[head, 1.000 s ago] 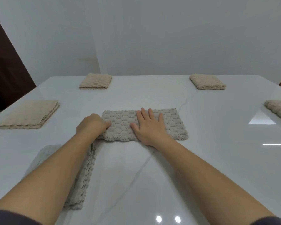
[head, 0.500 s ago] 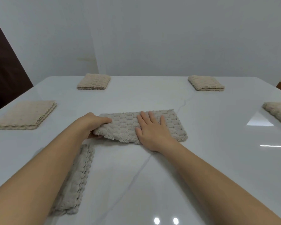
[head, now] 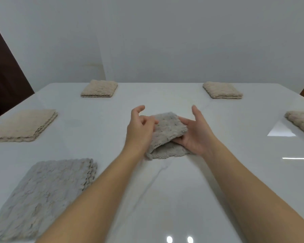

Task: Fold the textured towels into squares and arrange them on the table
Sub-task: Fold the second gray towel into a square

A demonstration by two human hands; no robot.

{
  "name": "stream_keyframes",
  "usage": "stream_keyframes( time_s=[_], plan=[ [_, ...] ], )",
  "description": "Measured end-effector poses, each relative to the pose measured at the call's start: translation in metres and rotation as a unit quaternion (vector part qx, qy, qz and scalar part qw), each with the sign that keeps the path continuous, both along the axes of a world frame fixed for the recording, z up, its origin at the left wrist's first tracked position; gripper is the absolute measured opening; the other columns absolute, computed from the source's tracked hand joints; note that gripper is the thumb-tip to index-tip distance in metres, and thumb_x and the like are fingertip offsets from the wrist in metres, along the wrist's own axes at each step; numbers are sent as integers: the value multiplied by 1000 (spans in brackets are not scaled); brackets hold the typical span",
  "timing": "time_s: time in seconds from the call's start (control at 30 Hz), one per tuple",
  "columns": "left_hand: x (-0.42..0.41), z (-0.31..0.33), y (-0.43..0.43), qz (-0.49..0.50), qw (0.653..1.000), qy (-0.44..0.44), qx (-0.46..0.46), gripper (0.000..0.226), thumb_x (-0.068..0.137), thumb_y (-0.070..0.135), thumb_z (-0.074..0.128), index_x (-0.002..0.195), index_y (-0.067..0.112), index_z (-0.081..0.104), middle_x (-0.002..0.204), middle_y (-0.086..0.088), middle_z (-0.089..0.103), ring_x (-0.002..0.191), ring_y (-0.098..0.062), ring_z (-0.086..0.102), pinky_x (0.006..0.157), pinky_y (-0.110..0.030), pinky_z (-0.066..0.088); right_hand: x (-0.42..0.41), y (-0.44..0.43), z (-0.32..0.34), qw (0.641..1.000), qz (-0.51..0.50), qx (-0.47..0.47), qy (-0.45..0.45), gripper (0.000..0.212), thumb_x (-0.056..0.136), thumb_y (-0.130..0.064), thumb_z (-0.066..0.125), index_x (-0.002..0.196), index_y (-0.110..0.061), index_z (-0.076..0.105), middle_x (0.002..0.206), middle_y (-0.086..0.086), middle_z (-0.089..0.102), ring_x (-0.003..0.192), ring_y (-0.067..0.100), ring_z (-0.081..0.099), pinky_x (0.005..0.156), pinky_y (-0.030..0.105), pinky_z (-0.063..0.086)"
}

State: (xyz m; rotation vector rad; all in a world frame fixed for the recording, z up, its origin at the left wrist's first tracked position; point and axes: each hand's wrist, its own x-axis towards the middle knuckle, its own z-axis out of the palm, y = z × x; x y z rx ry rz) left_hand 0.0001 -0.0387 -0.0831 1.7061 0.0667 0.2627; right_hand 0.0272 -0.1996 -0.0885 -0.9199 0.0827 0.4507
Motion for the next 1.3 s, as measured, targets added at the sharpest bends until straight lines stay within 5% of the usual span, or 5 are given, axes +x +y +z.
stream_keyframes(
  time_s=[0.13,0.33,0.53,0.9,1.3],
  plan=[
    [-4,-36,2,11,973,-81,214,38,94,20,48,131,16,52,129,9,51,124,-7,44,108,-20,31,4,-7,-9,985,-35,-165,-46,33,96,-23,55,118,1,61,103,14,70,87,19,70,72,33,59],
    [-2,-34,2,-72,985,-44,151,43,101,17,41,144,20,41,152,8,35,141,-4,27,118,-28,20,6,-10,-12,916,-129,-363,-115,21,84,-7,65,103,-13,69,89,8,72,79,19,67,76,38,54],
    [8,-34,10,-45,986,-16,161,52,99,10,35,149,22,28,156,8,26,144,-6,18,118,-27,15,4,-16,-10,898,-133,-392,-145,36,89,5,45,112,-13,66,62,2,50,44,8,38,42,18,31],
    [32,-27,11,-61,979,27,194,54,98,20,40,150,21,23,151,5,35,138,-12,33,108,-23,24,1,-20,-14,808,-141,-534,-206,31,88,-19,55,117,-23,66,71,-8,64,60,4,54,53,17,36],
    [37,10,48,-204,932,148,262,18,86,30,68,96,15,67,81,0,66,66,-20,62,66,-33,51,0,-25,-24,734,-125,-616,-256,41,89,-24,59,130,-26,56,91,-16,58,84,8,59,81,27,47]
  ],
)
